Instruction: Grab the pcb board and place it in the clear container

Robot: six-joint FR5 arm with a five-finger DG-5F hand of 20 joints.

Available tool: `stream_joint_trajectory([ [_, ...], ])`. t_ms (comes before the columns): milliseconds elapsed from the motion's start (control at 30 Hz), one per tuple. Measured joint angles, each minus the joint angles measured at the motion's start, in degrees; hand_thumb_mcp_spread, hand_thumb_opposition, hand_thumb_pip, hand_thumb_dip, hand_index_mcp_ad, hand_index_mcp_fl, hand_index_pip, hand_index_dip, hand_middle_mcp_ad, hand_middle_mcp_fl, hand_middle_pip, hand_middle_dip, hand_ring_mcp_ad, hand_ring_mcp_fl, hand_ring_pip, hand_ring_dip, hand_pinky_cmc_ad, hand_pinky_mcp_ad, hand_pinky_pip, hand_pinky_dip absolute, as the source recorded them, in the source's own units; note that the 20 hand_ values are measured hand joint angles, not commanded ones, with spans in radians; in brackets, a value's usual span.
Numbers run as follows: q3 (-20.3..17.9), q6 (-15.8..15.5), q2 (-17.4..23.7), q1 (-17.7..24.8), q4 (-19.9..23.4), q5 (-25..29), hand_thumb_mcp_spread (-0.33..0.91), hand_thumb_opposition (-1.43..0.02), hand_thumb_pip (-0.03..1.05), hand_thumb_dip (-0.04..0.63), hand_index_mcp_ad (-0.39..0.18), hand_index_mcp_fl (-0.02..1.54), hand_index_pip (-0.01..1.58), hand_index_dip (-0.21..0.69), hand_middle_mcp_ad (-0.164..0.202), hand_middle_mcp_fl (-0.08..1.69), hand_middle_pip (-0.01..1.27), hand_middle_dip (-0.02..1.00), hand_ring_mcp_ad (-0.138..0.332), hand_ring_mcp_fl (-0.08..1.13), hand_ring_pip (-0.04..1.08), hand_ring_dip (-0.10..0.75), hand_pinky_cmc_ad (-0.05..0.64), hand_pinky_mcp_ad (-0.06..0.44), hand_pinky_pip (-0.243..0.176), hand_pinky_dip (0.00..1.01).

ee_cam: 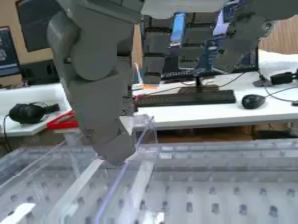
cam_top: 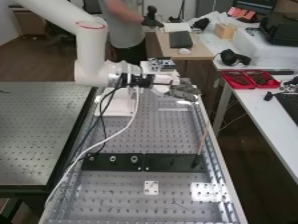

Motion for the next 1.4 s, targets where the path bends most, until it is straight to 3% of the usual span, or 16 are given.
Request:
stream_joint_trajectory([
  [700, 3.80, 1.50, -3.68, 2.77, -3.47, 1.34, 0.74, -0.91, 0.42, 0.298, -0.199, 0.56, 1.29, 0.321, -0.028, 0.25, 0.13, 0.19, 0.080, 0.07, 0.10, 0.056, 0.361, 0.213, -0.012, 0.16],
  [800, 3.60, 1.95, -3.31, 2.53, -3.11, 1.53, 0.71, -0.91, 0.42, 0.298, -0.176, 0.37, 1.23, 0.330, -0.028, 0.23, 0.13, 0.19, 0.080, 0.06, 0.10, 0.056, 0.361, 0.211, -0.012, 0.16],
  [967, 3.31, 2.85, -2.62, 2.01, -2.70, 1.71, 0.64, -0.90, 0.42, 0.302, -0.152, 0.24, 1.15, 0.330, -0.030, 0.20, 0.13, 0.19, 0.086, 0.05, 0.10, 0.056, 0.361, 0.211, -0.012, 0.16],
  [1200, 2.07, 3.39, -0.81, 1.42, -1.59, 1.97, 0.58, -0.86, 0.42, 0.302, -0.138, 0.20, 1.04, 0.330, -0.030, 0.17, 0.13, 0.19, 0.080, 0.03, 0.10, 0.056, 0.363, 0.211, -0.012, 0.16],
  [1400, -1.90, 4.04, 6.22, -0.98, 0.58, 2.81, 0.58, -0.87, 0.42, 0.302, -0.136, 0.20, 1.05, 0.339, -0.028, 0.16, 0.13, 0.19, 0.086, 0.03, 0.11, 0.056, 0.361, 0.211, -0.012, 0.16],
])
